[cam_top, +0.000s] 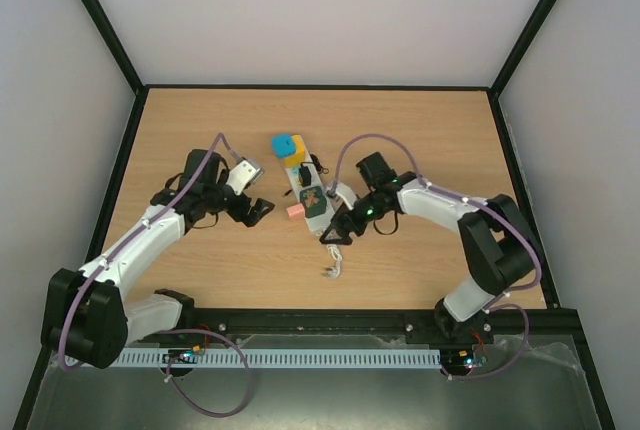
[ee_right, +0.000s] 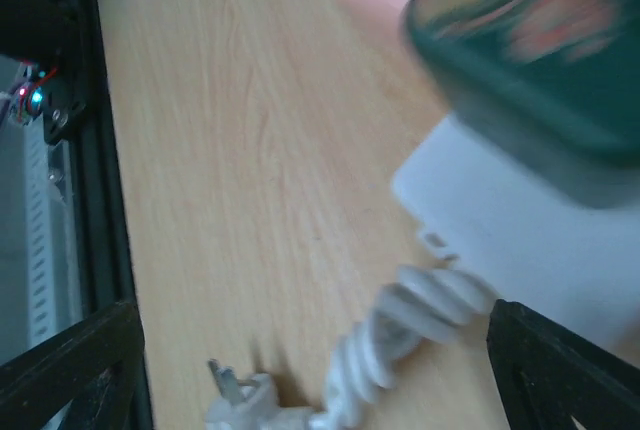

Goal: Pull the plug off the socket

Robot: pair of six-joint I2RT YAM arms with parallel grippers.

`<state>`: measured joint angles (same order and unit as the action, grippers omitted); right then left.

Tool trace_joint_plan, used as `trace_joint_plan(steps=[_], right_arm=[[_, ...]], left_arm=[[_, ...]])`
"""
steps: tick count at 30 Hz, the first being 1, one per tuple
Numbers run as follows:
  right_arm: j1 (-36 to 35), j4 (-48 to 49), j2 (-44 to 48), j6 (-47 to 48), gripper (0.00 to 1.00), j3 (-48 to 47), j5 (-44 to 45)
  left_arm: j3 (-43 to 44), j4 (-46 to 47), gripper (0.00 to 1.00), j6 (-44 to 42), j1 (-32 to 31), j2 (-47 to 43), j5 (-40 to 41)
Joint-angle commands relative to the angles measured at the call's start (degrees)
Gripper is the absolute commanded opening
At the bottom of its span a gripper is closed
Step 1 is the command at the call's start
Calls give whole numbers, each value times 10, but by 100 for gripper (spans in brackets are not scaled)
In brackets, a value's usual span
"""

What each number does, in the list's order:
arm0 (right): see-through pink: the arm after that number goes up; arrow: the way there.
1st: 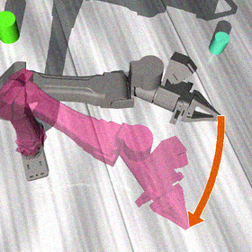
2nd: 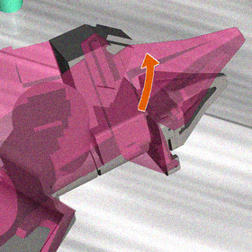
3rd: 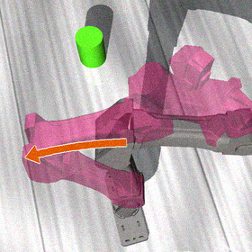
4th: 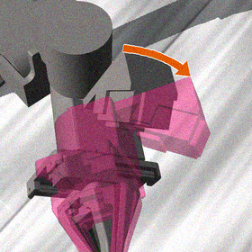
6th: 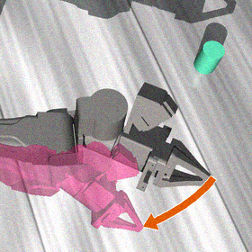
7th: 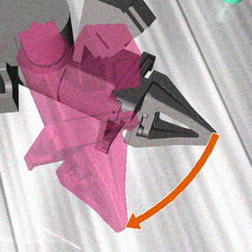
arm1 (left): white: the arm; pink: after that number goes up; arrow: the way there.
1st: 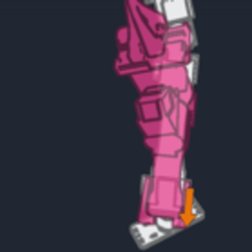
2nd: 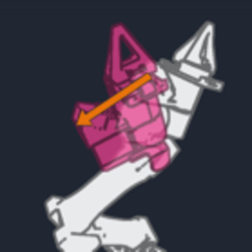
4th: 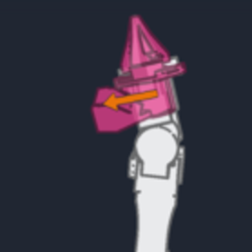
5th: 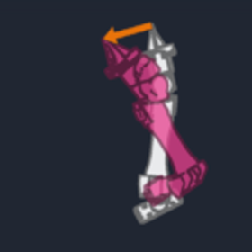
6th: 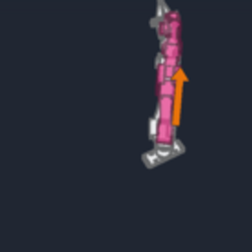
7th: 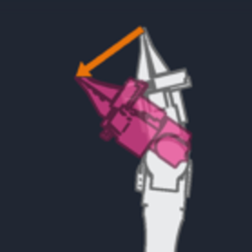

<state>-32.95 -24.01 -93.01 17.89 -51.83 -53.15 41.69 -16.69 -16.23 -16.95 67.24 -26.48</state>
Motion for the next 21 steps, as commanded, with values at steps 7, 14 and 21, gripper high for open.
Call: trace_joint_plan(steps=[7,14,21], right_arm=[[134,77,38,62,78,-45,157],[135,86,-35,32,69,-95,53],[121,62,-24,190,77,-71,-29]], left_arm=[[38,-16,100,-56,19,7,-69],[52,-25,95,-82,-8,45,-78],[18,25,92,-113,-51,77,-54]])
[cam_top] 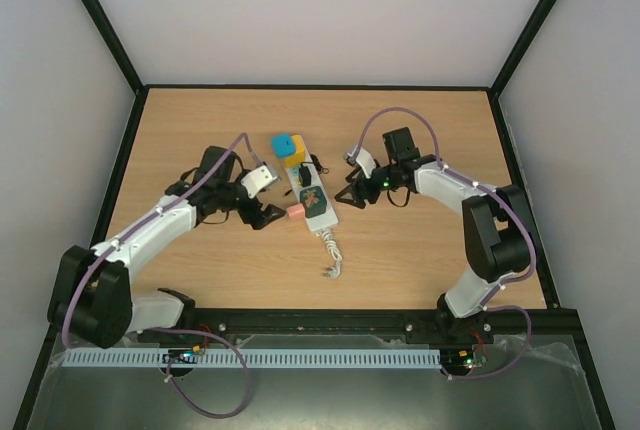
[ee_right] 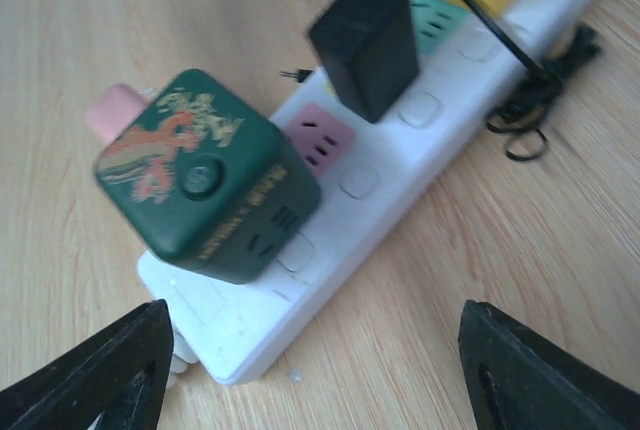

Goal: Pull the plug off the socket

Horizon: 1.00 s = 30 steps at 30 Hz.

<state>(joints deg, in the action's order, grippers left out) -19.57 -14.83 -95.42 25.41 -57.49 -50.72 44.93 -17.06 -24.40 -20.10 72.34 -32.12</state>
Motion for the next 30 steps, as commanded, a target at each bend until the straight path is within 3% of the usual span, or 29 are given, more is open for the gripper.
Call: trace_joint_plan(steps=[1,7,19,23,30], right_arm=[[-15,-45,-7,144,77,-22,-52],[-34,-76,-24,259,86,-36,-32],[-93,-84,-75,331,91,-104,19],[-107,-98,-90,338,89,-120,17],[-126,-101,-92,335,74,-109,22]], left_arm=[[-16,34,91,-38,-21,34,0],[-14,22,86,-93,-23,68,-16],[-53,8,86,-117,-18,15,-28],[-65,11,87,-114,-1,-10,-28],[-78,9,87,-142,28,-35,-25]])
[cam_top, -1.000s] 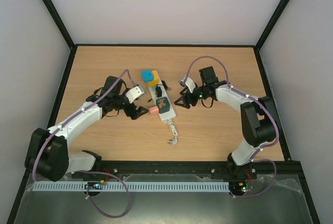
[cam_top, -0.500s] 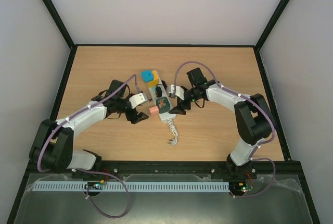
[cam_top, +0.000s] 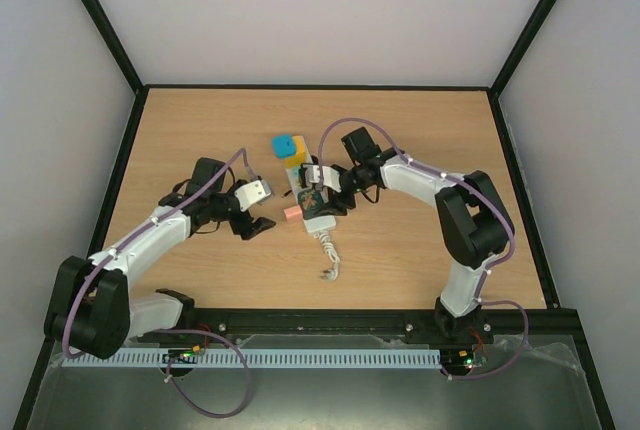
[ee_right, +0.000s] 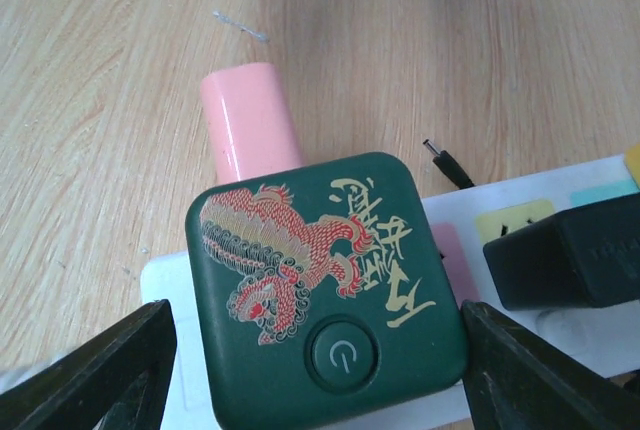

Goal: Pull the plug off the socket

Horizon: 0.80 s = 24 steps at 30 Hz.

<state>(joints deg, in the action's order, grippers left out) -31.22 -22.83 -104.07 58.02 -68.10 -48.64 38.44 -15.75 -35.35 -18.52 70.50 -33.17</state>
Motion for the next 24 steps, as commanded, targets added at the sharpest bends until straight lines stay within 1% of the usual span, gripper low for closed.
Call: trace_joint_plan(steps=[1,3,5,9,13,16,19,24], right_arm=[[-10,-19,-6,7,73,-2,2],[-13,-17,-8,0,69,-2,1],[-19,-14,-10,-7,67,1,2],[-29,14,-13,-28,75,17,8],[-31,30,-29,-55,75,12,-2],[-32,52,-31,-74,70,14,-5],[-33,81,-24,-96,62,31,-7],[-34,139,-2,-135,53,72,-14]], left_arm=[[-13,-7,86,-42,14,-17,-17],[-15,-18,86,-68,14,-14,-29],[-17,-23,86,-88,14,-10,-42],[-14,-12,86,-99,13,5,-52],[-13,0,86,-124,14,31,-55],[-4,9,84,-136,13,63,-64],[8,13,80,-140,12,91,-79],[7,42,75,-137,5,107,-80]])
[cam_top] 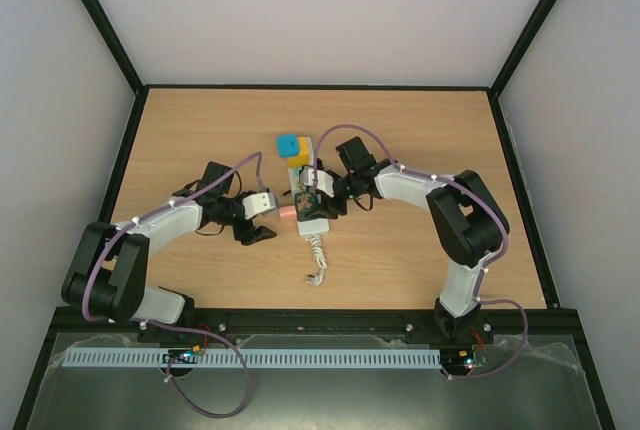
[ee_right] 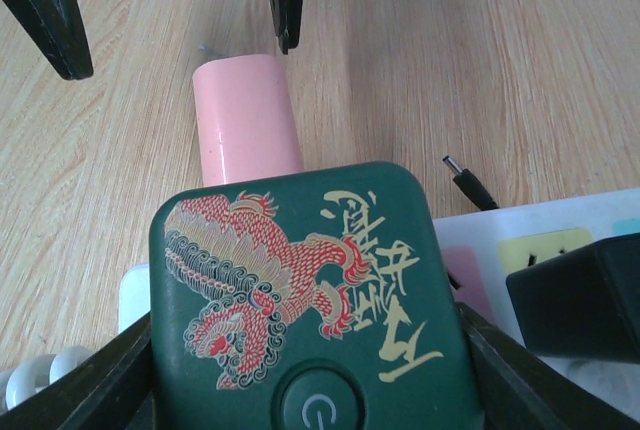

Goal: Pull the plug off the socket

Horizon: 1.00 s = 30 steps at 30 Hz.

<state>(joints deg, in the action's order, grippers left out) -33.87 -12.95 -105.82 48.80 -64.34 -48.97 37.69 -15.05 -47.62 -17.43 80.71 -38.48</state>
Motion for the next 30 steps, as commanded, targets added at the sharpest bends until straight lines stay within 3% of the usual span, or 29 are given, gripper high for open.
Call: trace_joint_plan(steps=[1,16,25,30], right_arm=[[-9,42,18,-45,52,38,-13],[-36,43,18,-41,41,65,-2],[-36,56,24,-45,37,79,17],[-36,58,19,-54,29,78,29]], left_arm=[[10,44,74,-12,-8,5,-27],[-21,132,61,-17,-53,8,27],[-28,149,32,1,-53,7,64],[-31,135,20,3,-40,5,63]])
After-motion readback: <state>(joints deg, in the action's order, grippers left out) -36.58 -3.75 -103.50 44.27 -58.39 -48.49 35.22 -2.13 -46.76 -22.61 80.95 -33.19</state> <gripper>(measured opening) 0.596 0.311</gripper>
